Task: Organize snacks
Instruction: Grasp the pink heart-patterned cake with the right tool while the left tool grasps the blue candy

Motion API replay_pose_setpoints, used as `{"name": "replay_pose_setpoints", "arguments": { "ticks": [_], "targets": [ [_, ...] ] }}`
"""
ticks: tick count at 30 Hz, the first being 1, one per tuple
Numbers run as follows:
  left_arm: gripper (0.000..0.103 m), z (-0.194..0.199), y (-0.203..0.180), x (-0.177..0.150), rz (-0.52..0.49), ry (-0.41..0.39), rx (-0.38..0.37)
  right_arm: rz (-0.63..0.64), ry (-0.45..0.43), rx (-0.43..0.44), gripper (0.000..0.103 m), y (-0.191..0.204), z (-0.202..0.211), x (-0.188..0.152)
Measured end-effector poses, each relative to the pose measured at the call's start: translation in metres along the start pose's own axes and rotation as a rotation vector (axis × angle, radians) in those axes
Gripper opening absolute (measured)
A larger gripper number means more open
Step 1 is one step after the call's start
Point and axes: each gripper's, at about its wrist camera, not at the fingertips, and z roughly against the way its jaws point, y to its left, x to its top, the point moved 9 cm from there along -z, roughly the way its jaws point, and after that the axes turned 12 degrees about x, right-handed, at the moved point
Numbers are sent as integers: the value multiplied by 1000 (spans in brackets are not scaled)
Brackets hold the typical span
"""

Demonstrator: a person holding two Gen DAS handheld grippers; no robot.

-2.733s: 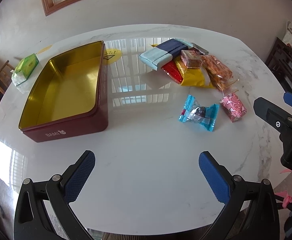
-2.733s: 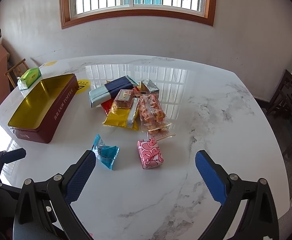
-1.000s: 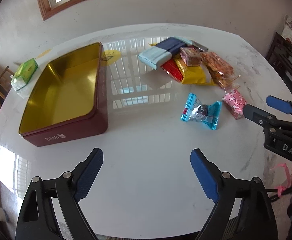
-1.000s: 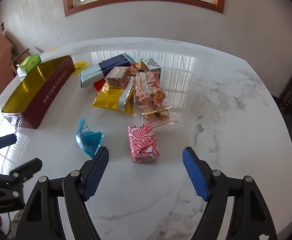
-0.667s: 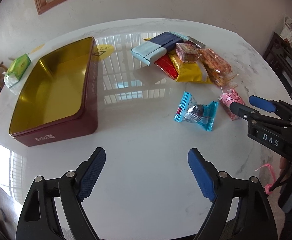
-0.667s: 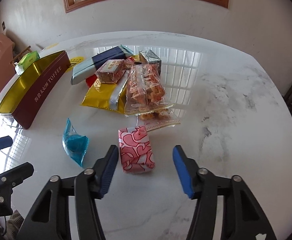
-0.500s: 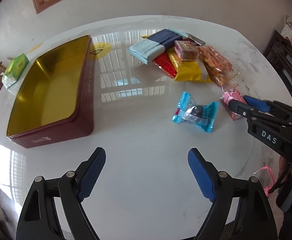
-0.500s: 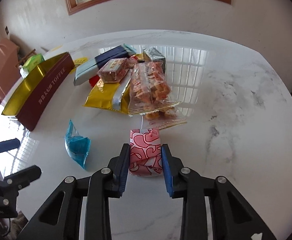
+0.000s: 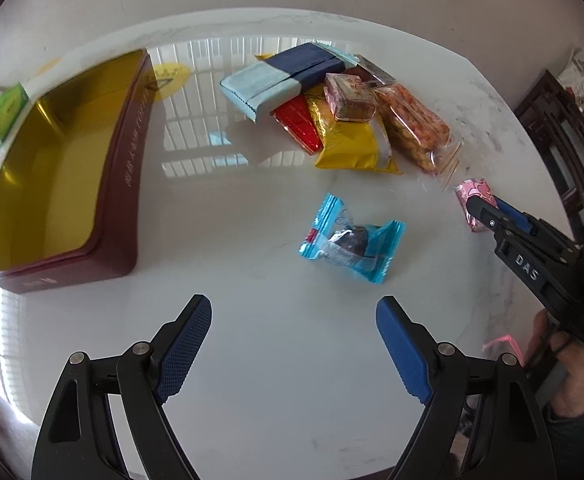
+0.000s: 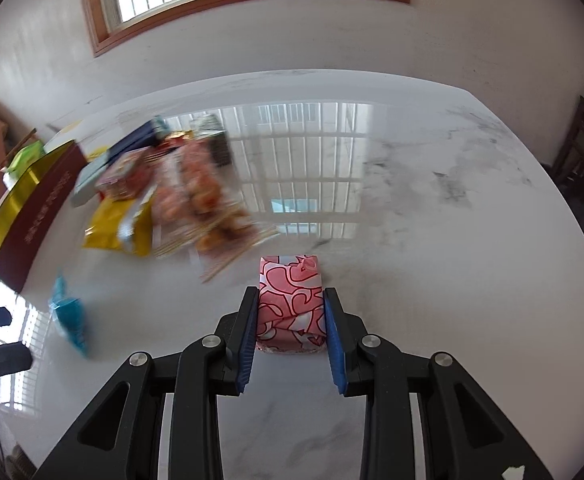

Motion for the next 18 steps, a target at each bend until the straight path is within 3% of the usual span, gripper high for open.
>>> {"name": "replay_pose_setpoints", "arguments": {
  "ticks": [7,13,16,18],
  "targets": [
    [84,-3,-3,11,141,129,-139,24,-13,-34,29,-11,-3,6],
    [84,-11,-7,22,254,210,-173,13,-17,-22,29,-11,-3,5],
    [69,-17,-13,22,305,257,-196,9,-18,-19,29,-11,-3,6],
    [67,-21,-15,22,336,280,-212,9,-19,-18,29,-11,-3,6]
  ]
}}
